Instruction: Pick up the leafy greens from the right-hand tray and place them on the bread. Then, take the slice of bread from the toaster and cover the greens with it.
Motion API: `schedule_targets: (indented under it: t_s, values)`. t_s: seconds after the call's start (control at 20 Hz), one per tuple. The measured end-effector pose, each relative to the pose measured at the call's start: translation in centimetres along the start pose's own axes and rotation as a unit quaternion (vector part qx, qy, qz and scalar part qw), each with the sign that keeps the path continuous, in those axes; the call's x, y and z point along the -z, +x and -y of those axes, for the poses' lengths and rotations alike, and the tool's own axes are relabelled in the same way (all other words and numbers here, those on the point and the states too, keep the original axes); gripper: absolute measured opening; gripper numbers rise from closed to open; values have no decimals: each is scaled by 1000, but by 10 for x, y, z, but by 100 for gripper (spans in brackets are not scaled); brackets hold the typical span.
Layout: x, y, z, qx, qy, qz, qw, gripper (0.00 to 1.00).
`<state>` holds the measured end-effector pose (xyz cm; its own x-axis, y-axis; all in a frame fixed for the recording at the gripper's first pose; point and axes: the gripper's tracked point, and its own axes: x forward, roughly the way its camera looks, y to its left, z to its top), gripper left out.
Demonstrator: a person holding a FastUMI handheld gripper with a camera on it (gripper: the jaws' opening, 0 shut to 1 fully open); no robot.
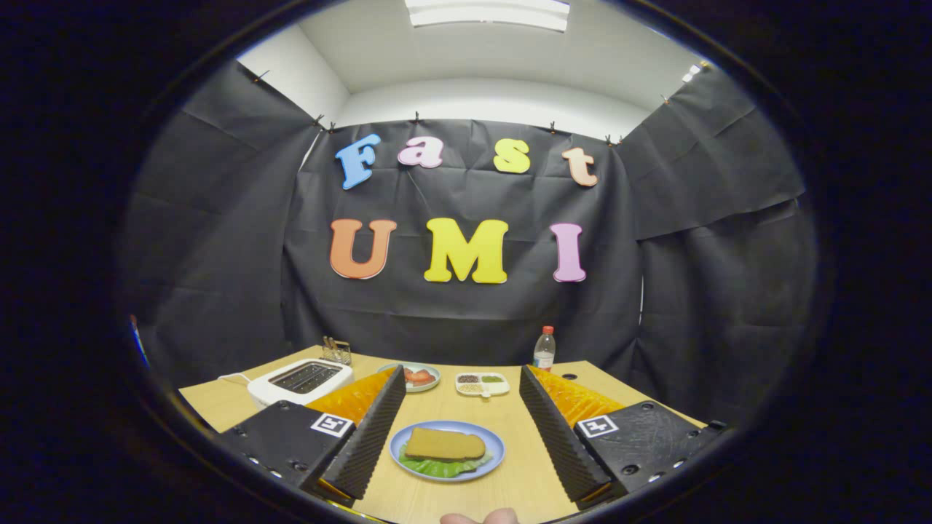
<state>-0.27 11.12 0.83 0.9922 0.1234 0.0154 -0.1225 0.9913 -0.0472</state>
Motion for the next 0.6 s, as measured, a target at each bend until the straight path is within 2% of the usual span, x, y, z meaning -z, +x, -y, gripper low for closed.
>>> schedule_targets:
  t_s: [0.6]
  values:
    - [-1,-10,0,-6,5,-2,1000,96]
